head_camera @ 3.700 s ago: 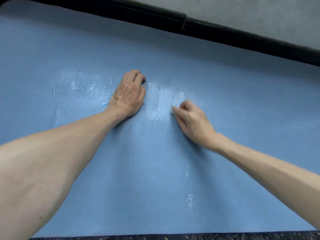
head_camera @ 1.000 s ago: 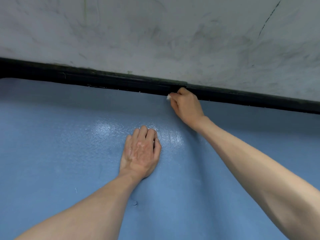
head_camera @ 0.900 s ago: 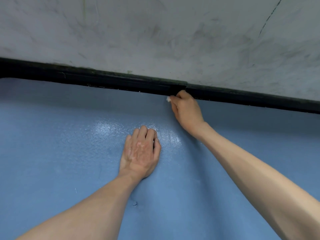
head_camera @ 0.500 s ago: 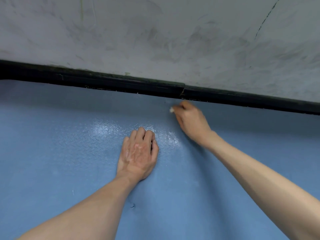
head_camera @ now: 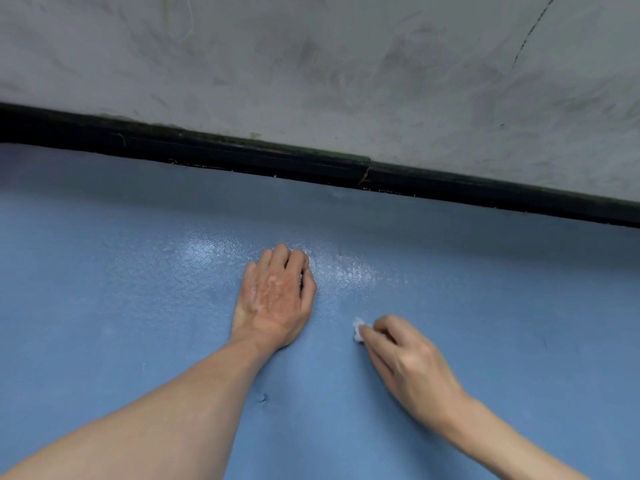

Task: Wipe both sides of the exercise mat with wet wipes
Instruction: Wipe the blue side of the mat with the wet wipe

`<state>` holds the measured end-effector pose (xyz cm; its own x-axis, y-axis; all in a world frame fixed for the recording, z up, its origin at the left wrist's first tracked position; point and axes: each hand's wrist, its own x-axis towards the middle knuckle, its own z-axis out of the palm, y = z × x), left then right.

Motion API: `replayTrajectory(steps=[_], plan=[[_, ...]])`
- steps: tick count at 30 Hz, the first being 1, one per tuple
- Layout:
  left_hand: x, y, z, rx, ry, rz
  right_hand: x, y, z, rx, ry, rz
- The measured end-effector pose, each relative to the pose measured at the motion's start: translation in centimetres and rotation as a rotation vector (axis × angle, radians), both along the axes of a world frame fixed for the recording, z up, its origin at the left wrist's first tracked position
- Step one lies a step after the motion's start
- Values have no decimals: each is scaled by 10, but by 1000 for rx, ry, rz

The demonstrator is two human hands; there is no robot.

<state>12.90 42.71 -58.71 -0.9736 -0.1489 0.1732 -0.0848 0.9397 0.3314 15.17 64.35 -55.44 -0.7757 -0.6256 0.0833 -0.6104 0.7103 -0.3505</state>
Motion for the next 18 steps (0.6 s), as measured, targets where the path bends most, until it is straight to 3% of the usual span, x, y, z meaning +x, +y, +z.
replayTrajectory(steps=[4, 11, 15, 18], plan=[[0, 1, 0, 3, -10, 0, -62, -18, -3, 28, 80, 22], [1, 0, 0, 29, -1, -6, -190, -69, -8, 60, 140, -206], [1, 0, 0, 17, -3, -5, -148, -60, -11, 2, 117, -261], [2, 0, 1, 4, -10, -1, -60, -32, -8, -33, 115, -145]])
